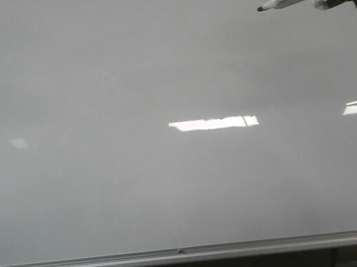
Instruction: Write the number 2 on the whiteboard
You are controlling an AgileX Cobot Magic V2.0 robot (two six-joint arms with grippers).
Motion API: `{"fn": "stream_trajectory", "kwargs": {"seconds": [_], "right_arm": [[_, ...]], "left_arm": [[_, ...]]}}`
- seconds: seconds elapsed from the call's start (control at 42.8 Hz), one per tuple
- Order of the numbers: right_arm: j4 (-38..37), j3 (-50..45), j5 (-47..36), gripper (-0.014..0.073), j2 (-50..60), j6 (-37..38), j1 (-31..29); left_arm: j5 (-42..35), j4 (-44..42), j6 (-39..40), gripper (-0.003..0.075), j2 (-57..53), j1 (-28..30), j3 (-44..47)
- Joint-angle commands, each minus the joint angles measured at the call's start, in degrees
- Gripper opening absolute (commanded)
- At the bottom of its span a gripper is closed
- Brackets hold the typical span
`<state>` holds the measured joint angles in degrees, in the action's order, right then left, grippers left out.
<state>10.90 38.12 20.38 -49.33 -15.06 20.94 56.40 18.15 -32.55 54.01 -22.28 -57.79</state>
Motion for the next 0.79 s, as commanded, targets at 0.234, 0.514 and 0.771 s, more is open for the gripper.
{"fn": "stream_trajectory", "kwargs": {"seconds": [0.234, 0.514, 0.771], "right_arm": [[-0.1, 4.0, -11.6, 0.0001, -5.8, -0.8, -5.2], [-0.1, 4.0, -24.4, 0.0001, -12.1, -0.8, -5.2], [-0.1, 4.0, -32.0, 0.0001, -17.2, -0.8, -5.2]], "left_arm": [[-3.9, 1.6, 0.6, 0.0461, -0.7, 0.1, -1.5], [-4.5, 1.6, 0.6, 0.0461, -0.7, 0.1, -1.5], [-4.6, 1.6, 0.6, 0.0460, -0.7, 0.1, -1.5]]}}
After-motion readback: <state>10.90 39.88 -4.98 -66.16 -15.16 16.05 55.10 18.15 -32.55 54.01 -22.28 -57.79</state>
